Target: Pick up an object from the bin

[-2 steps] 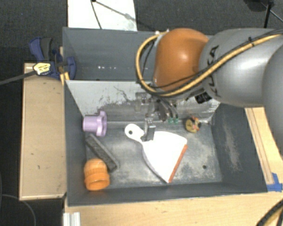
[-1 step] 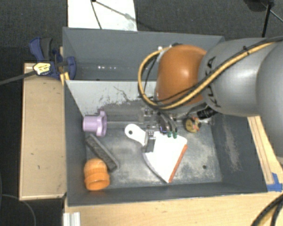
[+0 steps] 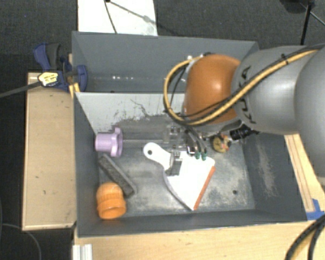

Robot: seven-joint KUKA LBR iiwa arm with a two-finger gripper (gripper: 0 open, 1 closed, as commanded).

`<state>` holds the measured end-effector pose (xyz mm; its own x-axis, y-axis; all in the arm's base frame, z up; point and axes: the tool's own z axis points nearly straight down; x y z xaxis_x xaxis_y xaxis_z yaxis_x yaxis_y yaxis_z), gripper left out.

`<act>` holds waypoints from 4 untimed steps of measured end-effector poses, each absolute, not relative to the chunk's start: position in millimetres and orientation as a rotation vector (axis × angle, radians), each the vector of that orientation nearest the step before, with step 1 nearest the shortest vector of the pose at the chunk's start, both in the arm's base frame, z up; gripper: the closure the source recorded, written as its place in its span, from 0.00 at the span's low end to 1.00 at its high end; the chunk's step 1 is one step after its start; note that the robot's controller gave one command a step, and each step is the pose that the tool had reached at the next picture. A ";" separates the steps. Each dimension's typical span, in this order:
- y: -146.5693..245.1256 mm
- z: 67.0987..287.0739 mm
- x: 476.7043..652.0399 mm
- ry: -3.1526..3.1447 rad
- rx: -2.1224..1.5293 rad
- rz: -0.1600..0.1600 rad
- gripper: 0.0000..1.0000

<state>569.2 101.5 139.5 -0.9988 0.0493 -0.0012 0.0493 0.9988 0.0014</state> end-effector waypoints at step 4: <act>90.3 59.1 565.2 3.132 0.266 0.007 1.00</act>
Offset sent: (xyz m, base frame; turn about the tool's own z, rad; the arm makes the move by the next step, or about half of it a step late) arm -0.0058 -0.0162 -0.0695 0.1344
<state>565.2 90.3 59.1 -0.9857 0.1687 0.0024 0.1687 0.9857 0.0041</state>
